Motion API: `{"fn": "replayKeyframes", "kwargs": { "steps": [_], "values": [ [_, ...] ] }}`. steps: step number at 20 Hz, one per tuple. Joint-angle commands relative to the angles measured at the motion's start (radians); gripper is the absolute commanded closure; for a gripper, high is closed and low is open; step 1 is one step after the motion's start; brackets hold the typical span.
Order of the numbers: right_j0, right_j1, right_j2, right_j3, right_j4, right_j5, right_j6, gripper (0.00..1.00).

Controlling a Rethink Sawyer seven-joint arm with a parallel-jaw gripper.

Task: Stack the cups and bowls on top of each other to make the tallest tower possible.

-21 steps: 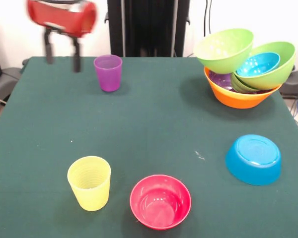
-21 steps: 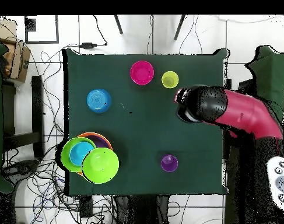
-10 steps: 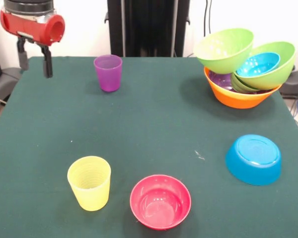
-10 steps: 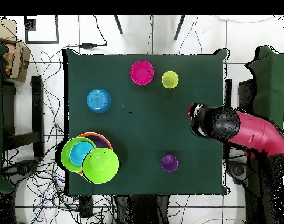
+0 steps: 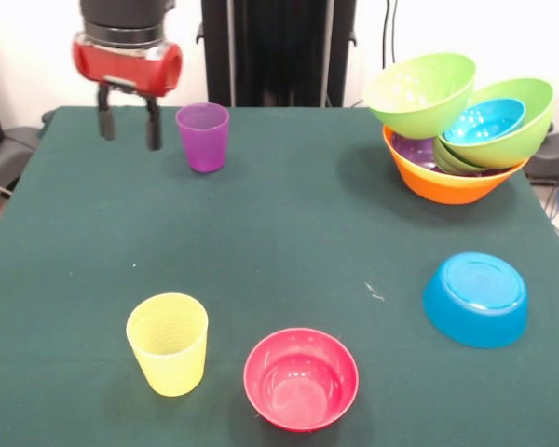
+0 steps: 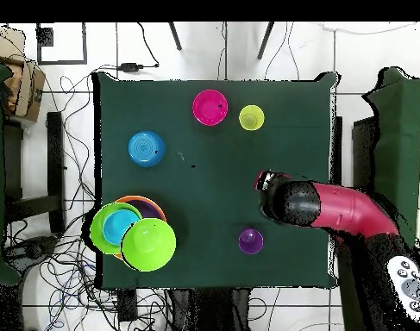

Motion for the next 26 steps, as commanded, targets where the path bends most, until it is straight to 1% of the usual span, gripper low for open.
{"fn": "replayKeyframes", "kwargs": {
  "steps": [1, 4, 8, 11, 14, 20, 24, 26],
  "values": [
    [0.072, -0.053, 0.047, 0.148, -0.064, -0.043, -0.02, 0.0],
    [0.074, -0.056, 0.042, 0.149, -0.06, -0.044, -0.018, 0.0],
    [0.066, -0.041, 0.047, 0.135, -0.059, -0.044, -0.032, 0.0],
    [0.057, -0.03, 0.055, 0.117, -0.055, -0.03, -0.049, 0.0],
    [0.061, -0.025, 0.06, 0.095, -0.047, -0.012, -0.052, 0.0],
    [0.109, -0.01, 0.078, -0.006, -0.006, 0.091, -0.051, 0.0],
    [0.175, 0.017, 0.065, -0.107, 0.018, 0.174, -0.013, 0.0],
    [0.22, 0.046, 0.047, -0.178, 0.023, 0.216, 0.022, 0.0]
  ]
}}
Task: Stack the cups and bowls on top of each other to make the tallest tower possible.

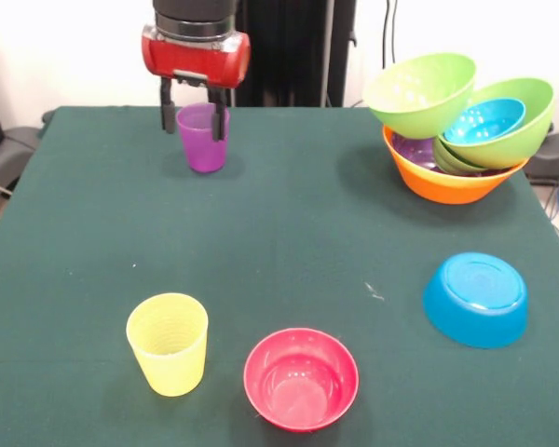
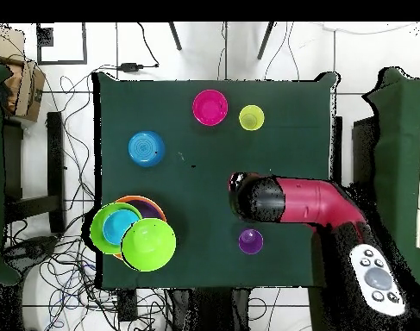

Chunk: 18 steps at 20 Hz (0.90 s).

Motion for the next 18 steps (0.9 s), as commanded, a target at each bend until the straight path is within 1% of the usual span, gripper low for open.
{"fn": "replayKeyframes", "kwargs": {
  "steps": [1, 4, 7, 8, 9, 10, 11, 12, 13, 14, 15, 18],
  "values": [
    [0.133, 0.1, 0.034, -0.235, 0.022, 0.182, 0.052, 0.0],
    [0.192, 0.169, 0.006, -0.34, 0.034, 0.193, 0.117, 0.0],
    [0.257, 0.242, -0.025, -0.476, 0.046, 0.253, 0.166, 0.0],
    [0.269, 0.257, -0.03, -0.506, 0.05, 0.269, 0.167, 0.0],
    [0.288, 0.284, -0.031, -0.56, 0.055, 0.303, 0.165, 0.0],
    [0.298, 0.299, -0.034, -0.587, 0.062, 0.318, 0.161, 0.0],
    [0.315, 0.325, -0.032, -0.637, 0.067, 0.348, 0.156, 0.0],
    [0.325, 0.339, -0.033, -0.664, 0.071, 0.363, 0.153, 0.0],
    [0.342, 0.365, -0.03, -0.716, 0.073, 0.393, 0.144, 0.0],
    [0.351, 0.38, -0.029, -0.745, 0.077, 0.404, 0.139, 0.0],
    [0.368, 0.41, -0.022, -0.805, 0.076, 0.425, 0.128, 0.0],
    [0.395, 0.49, 0.0, -0.931, 0.088, 0.458, 0.106, 0.0]
  ]
}}
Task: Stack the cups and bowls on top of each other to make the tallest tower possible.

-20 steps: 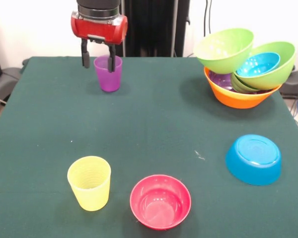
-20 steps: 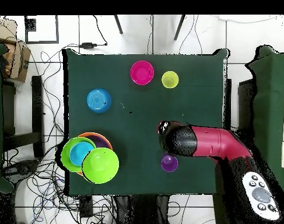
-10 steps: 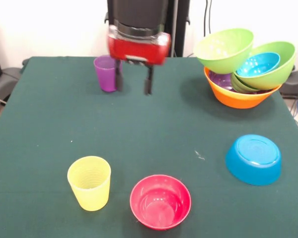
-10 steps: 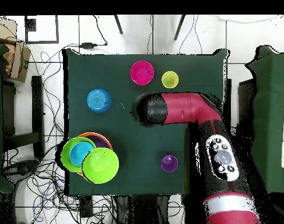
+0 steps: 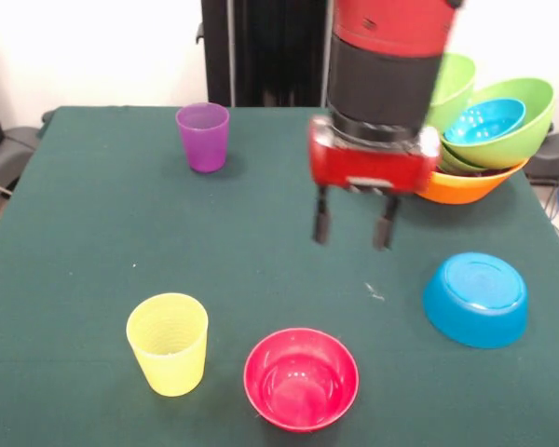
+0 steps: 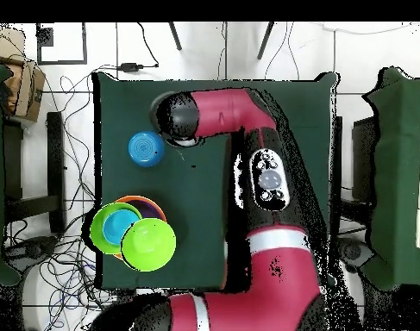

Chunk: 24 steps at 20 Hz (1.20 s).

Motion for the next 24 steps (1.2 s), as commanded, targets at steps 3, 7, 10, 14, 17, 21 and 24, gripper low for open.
{"fn": "replayKeyframes", "kwargs": {
  "steps": [3, 7, 10, 14, 17, 21, 24],
  "values": [
    [0.089, 0.301, 0.047, -0.524, 0.01, 0.246, 0.081, 0.0],
    [0.121, 0.406, 0.082, -0.718, -0.015, 0.318, 0.039, 0.0],
    [0.135, 0.469, 0.128, -0.841, -0.043, 0.373, -0.001, 0.0],
    [0.153, 0.514, 0.191, -0.95, -0.098, 0.44, -0.015, 0.0],
    [0.161, 0.515, 0.245, -0.992, -0.151, 0.501, -0.007, 0.0],
    [0.165, 0.46, 0.232, -0.972, -0.142, 0.618, 0.033, 0.0],
    [0.166, 0.418, 0.209, -0.946, -0.128, 0.665, 0.045, 0.0]
  ]
}}
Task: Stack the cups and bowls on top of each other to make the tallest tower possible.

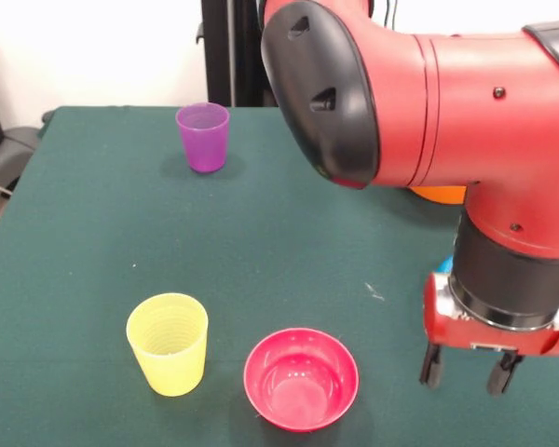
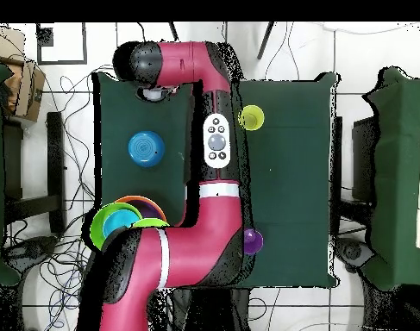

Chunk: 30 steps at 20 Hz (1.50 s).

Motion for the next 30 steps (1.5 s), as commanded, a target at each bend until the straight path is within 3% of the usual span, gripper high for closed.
{"fn": "replayKeyframes", "kwargs": {
  "steps": [1, 5, 12, 16, 21, 25, 30],
  "values": [
    [0.012, -0.075, 0.053, -0.059, -0.056, 0.217, 0.044, 0.0],
    [0.007, -0.129, -0.002, 0.023, -0.008, 0.182, 0.042, 0.0],
    [-0.012, -0.184, -0.025, 0.076, 0.018, 0.19, -0.003, 0.0],
    [-0.024, -0.238, -0.067, 0.188, 0.061, 0.12, -0.012, 0.0],
    [-0.06, -0.377, -0.123, 0.481, 0.128, -0.049, -0.026, 0.0],
    [-0.099, -0.469, -0.138, 0.659, 0.154, -0.142, -0.079, 0.0],
    [-0.148, -0.533, -0.129, 0.793, 0.159, -0.22, -0.144, 0.0]
  ]
}}
